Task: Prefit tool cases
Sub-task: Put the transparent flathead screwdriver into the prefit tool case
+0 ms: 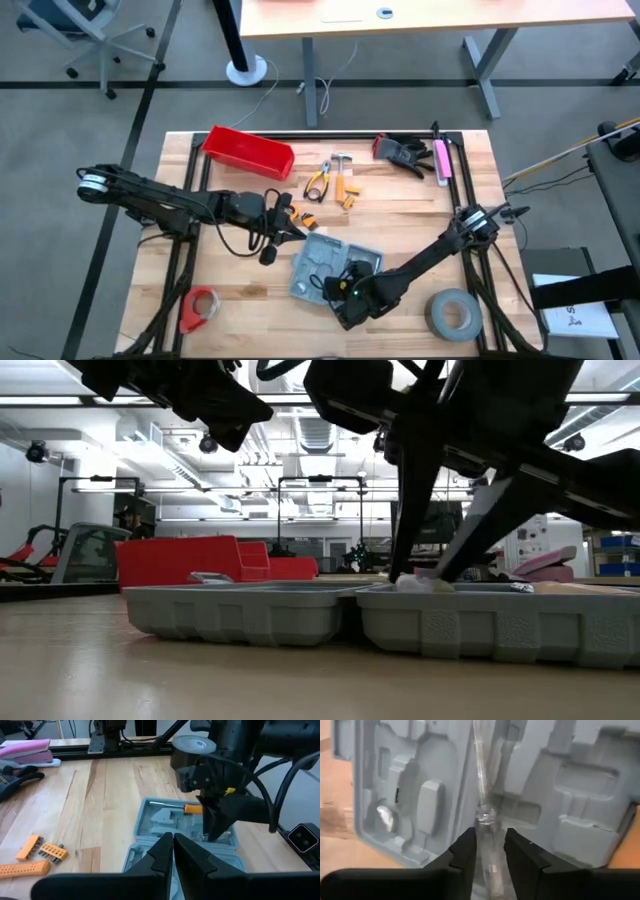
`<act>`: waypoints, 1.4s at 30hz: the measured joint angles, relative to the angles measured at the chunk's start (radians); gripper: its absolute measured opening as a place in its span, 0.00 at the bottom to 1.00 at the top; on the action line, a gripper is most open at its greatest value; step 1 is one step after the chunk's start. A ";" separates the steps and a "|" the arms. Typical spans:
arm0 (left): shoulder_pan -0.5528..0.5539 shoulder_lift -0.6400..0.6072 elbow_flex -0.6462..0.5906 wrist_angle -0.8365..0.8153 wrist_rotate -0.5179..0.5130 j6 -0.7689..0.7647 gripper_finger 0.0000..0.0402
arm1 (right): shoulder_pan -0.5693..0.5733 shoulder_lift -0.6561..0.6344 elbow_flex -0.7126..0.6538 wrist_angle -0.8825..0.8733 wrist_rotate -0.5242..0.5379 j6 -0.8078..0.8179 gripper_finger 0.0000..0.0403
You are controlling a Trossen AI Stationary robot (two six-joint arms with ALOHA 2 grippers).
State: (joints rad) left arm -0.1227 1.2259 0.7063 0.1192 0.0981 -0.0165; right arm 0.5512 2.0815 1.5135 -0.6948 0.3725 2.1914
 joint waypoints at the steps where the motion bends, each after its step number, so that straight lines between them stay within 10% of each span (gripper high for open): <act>1: 0.000 0.000 0.000 0.000 0.000 0.000 0.05 | 0.000 0.002 0.002 0.009 0.002 0.000 0.22; 42: -0.001 0.000 0.000 -0.025 0.004 -0.017 0.05 | 0.025 -0.038 0.044 -0.155 -0.040 0.008 0.19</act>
State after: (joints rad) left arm -0.1234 1.2259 0.7063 0.0944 0.1021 -0.0334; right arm 0.5758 2.0434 1.5570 -0.8503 0.3325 2.1996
